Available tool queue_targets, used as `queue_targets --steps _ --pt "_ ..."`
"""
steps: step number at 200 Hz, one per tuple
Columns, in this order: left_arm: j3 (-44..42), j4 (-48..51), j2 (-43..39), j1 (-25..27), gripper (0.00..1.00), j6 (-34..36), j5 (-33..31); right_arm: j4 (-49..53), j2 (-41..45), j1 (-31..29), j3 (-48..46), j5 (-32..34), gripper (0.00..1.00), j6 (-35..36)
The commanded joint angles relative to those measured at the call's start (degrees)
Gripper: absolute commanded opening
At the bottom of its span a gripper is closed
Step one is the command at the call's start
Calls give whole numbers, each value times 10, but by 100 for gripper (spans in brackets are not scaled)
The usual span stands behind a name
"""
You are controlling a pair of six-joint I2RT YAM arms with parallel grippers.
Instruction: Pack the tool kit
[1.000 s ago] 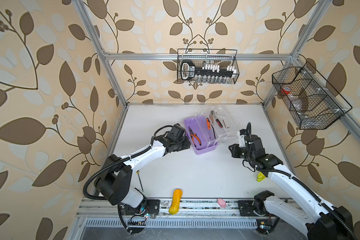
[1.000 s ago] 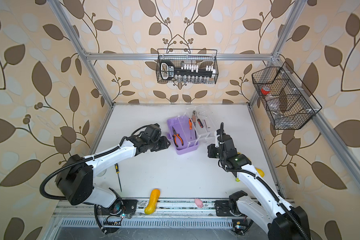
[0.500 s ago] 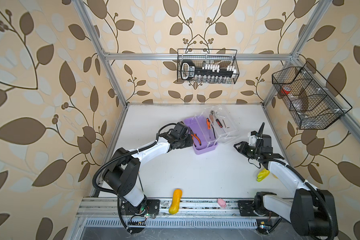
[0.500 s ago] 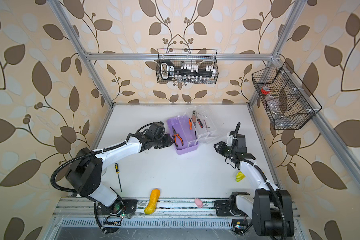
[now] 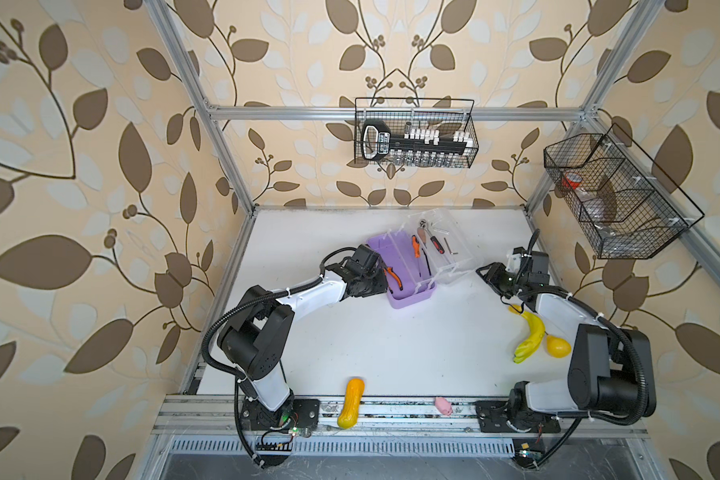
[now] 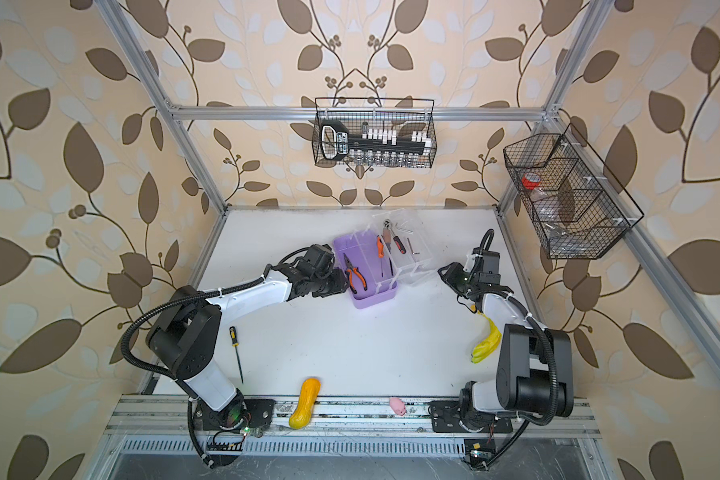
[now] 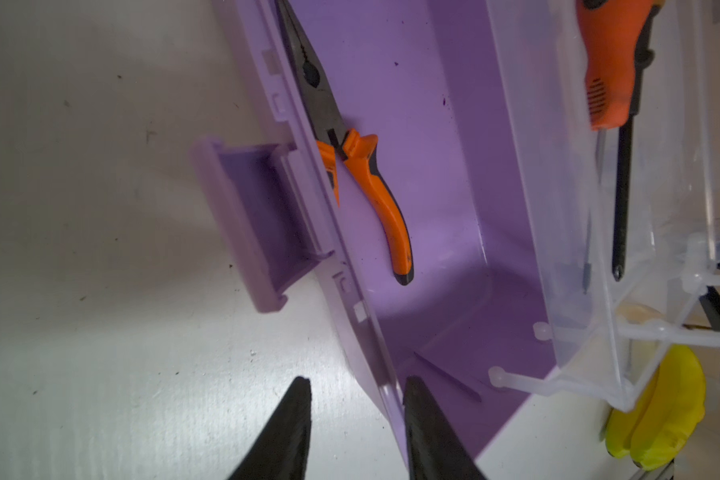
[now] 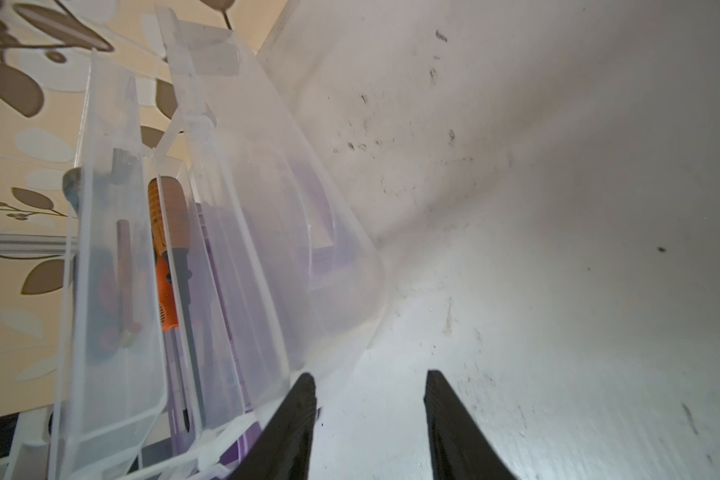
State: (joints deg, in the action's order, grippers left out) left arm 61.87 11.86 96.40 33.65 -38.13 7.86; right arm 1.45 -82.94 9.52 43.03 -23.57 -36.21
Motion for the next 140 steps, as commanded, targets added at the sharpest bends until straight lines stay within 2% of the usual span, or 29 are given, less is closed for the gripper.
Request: queue_targets --steps 1,21,67,111,140 --pt "19 -24 1 -7 39 3 15 -26 -25 0 36 -7 45 -15" --pt "20 -25 5 -7 40 2 16 -32 -52 -1 58 -16 44 -23" --pt "37 2 6 -8 39 19 16 -41 -56 -1 70 -1 44 -37" --pt "31 4 0 -8 39 24 12 -34 -13 -1 62 26 44 -30" --pt "31 2 5 -8 39 21 19 -31 33 -1 47 49 37 -23"
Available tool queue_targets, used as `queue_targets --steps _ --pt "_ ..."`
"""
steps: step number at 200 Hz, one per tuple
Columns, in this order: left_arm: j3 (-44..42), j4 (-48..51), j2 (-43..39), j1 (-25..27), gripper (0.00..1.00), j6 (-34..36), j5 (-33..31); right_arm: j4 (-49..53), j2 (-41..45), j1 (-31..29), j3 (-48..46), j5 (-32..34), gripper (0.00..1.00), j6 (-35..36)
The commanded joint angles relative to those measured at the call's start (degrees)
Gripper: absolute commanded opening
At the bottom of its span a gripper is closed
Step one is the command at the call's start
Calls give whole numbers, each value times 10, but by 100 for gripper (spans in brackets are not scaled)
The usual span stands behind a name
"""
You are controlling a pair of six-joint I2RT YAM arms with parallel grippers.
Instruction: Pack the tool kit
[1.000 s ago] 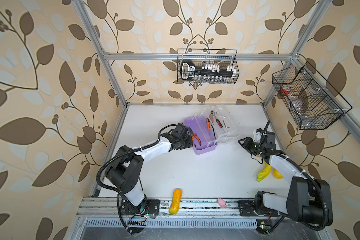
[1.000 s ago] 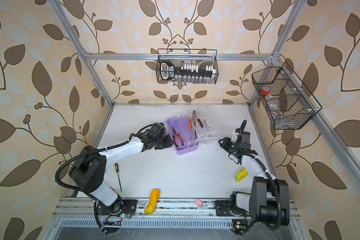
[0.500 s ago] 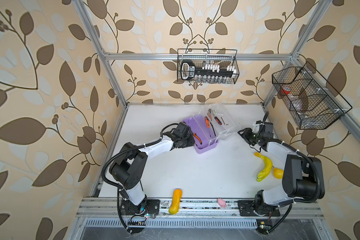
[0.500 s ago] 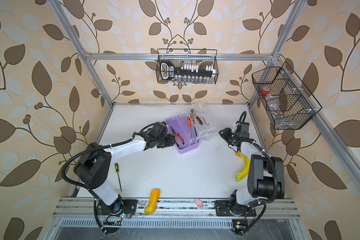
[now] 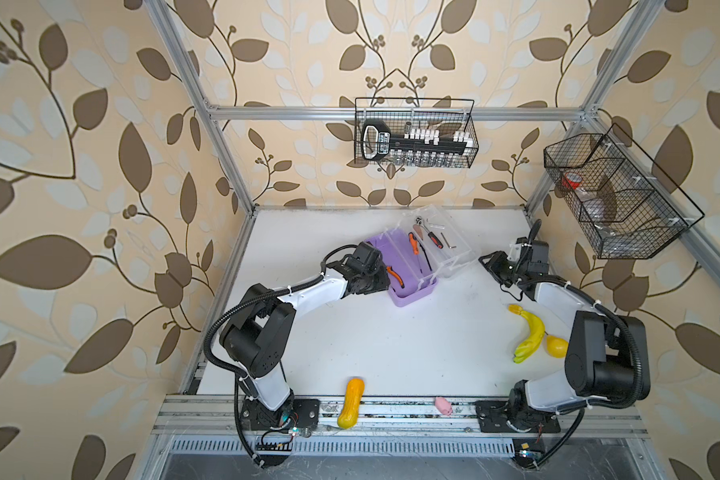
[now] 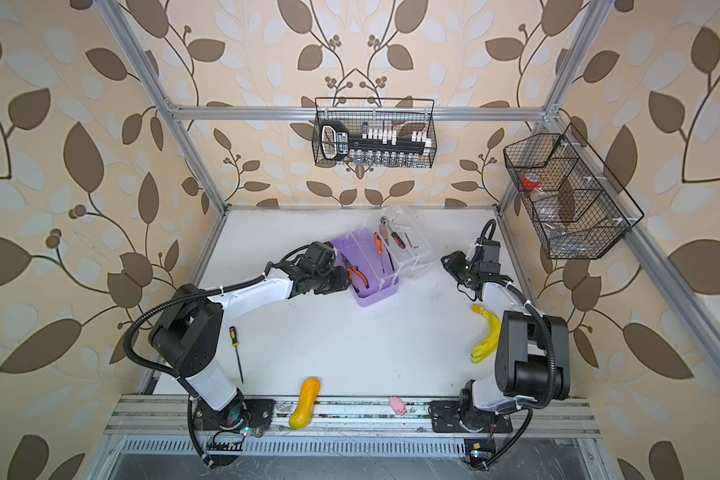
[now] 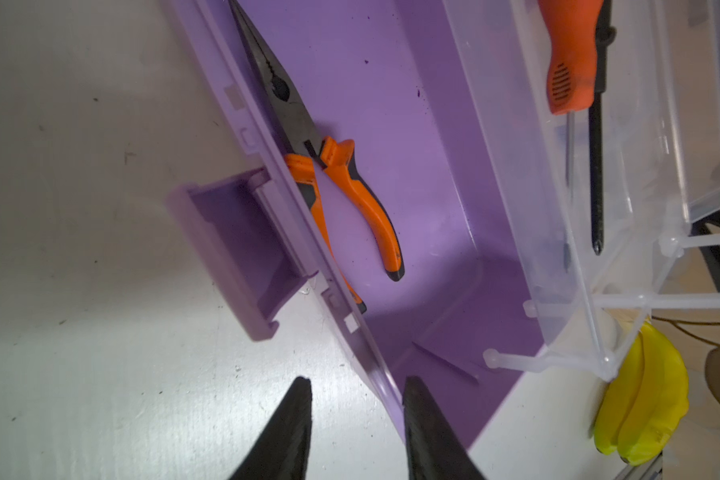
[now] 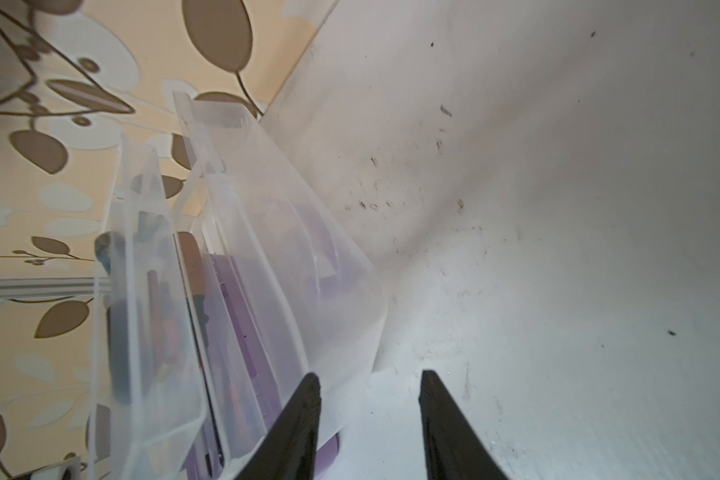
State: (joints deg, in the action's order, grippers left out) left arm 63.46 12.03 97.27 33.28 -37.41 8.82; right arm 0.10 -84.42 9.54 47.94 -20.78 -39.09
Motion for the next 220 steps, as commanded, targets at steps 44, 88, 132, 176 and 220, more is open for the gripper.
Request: queue_targets --steps 44,88,132,176,220 --pt "14 1 -3 -4 38 17 7 11 40 -6 22 40 37 24" --pt "16 4 0 -4 38 19 11 27 -18 -27 72 39 40 37" --pt "16 0 6 -5 38 19 14 40 -73 -54 115 52 42 52" --pt "15 -1 11 -4 38 20 19 41 -112 -60 130 58 38 55" --pt "17 -1 16 -5 38 20 20 52 -117 -64 144 81 29 65"
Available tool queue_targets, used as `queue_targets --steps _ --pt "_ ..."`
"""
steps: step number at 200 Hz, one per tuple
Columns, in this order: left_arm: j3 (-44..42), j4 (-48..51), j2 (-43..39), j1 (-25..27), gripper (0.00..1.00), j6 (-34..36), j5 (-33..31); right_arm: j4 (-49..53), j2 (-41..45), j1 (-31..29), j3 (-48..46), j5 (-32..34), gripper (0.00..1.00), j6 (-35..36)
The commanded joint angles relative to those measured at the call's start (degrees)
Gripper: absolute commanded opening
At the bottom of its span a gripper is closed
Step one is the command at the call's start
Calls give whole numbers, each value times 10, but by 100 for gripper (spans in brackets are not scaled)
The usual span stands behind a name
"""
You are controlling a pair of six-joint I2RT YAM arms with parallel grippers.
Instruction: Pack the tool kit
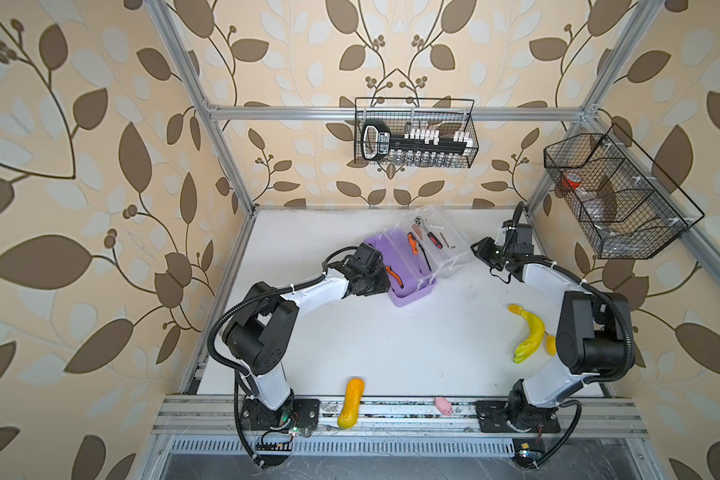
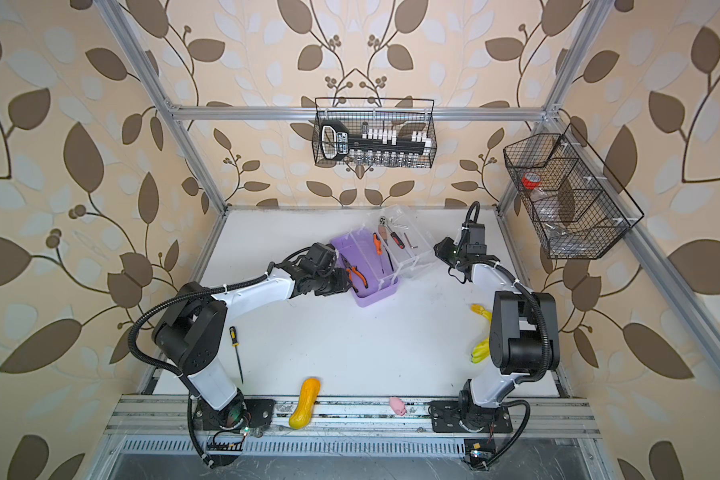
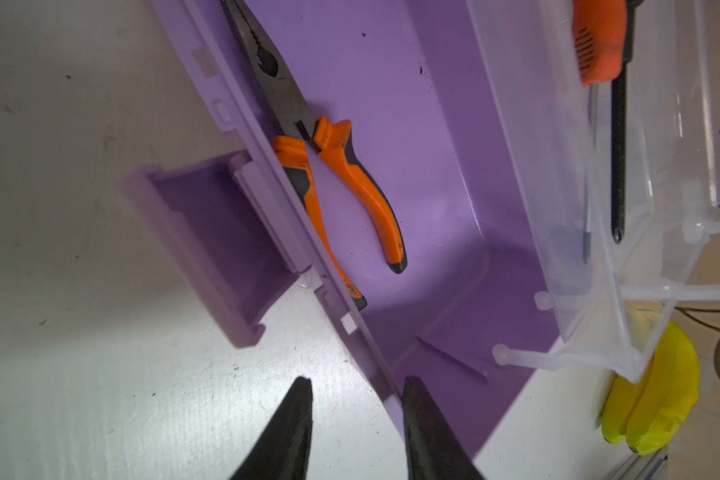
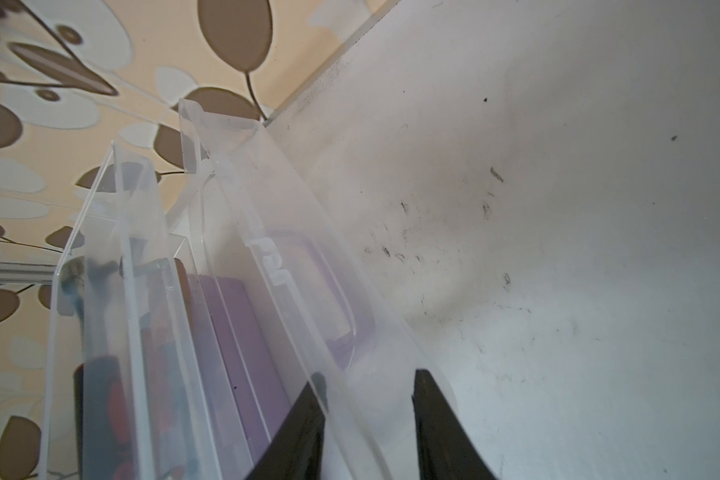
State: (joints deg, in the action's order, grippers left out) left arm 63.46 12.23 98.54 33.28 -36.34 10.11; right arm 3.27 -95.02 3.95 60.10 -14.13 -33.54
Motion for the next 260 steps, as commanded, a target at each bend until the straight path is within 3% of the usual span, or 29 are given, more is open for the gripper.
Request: queue_targets --steps 1,21,57,111,260 --pt "16 -3 4 -5 38 9 7 21 -11 -8 23 15 28 10" --pt "17 -4 4 -5 38 8 7 29 -6 -14 31 28 18 16" --pt "19 -7 10 -6 38 6 11 51 13 -36 46 66 14 30" --pt "18 -11 15 -9 38 5 13 100 39 -90 72 180 5 91" --pt "12 -33 25 -10 38 -16 41 124 104 -243 102 442 1 217"
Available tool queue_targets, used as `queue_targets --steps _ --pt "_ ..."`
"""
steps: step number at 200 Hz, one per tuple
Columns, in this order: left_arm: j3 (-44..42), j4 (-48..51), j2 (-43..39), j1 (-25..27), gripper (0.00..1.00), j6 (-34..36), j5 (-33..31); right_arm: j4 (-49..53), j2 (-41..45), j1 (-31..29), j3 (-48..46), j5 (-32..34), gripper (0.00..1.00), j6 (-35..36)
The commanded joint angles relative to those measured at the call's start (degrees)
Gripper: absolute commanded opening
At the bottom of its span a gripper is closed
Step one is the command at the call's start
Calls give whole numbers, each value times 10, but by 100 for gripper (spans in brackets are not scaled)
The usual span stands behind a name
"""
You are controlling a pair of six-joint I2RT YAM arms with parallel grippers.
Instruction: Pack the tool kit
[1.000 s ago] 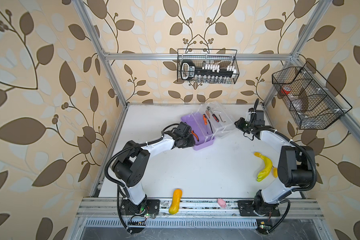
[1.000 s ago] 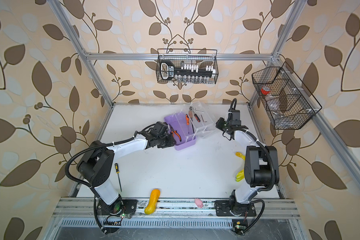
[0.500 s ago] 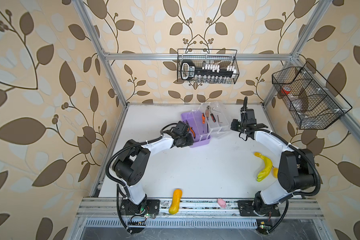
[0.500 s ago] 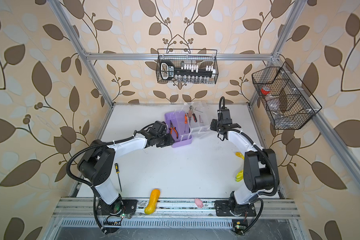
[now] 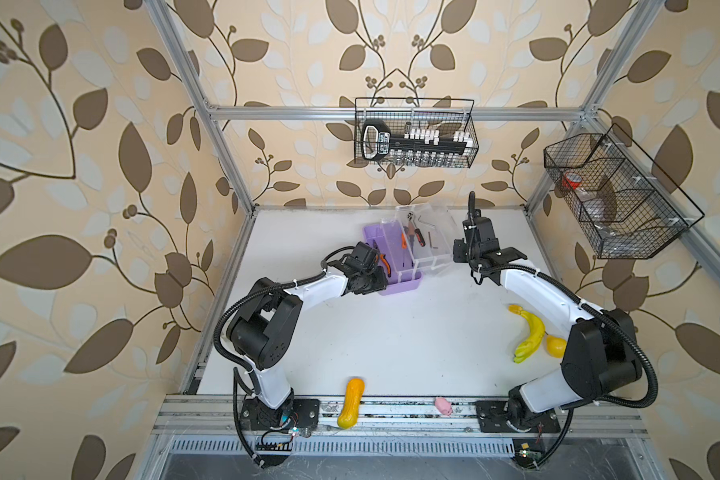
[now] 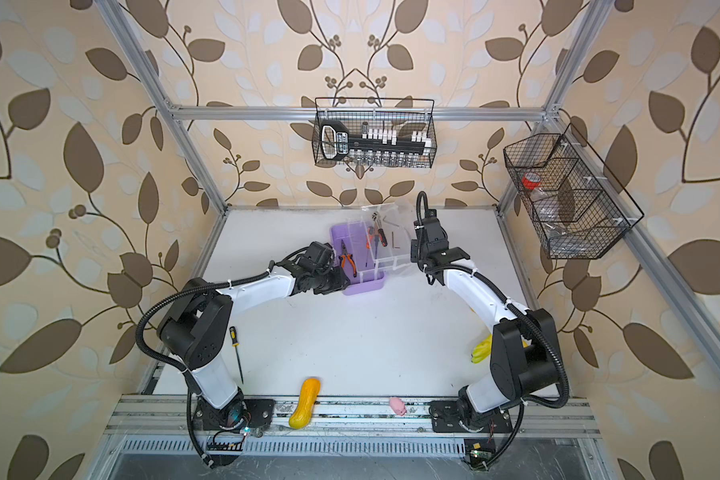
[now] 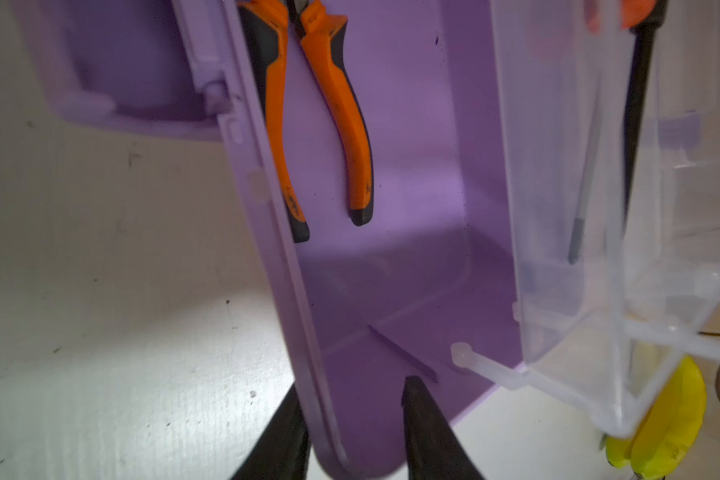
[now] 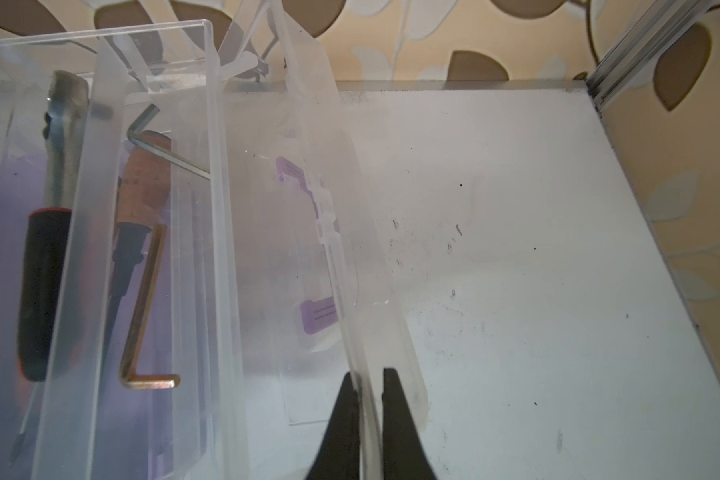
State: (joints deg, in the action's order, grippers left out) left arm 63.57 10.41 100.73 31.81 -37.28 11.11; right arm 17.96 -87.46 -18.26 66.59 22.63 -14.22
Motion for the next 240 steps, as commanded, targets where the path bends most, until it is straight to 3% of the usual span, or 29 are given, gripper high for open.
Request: queue_targets --steps 1,89,240 --pt "10 -15 3 4 38 -7 31 -23 29 -22 37 76 2 25" --pt "8 -40 11 26 37 -29 49 -36 30 -103 68 200 1 103" --pt "-59 -14 -141 28 40 -34 -33 -106 13 -193 60 312 0 220"
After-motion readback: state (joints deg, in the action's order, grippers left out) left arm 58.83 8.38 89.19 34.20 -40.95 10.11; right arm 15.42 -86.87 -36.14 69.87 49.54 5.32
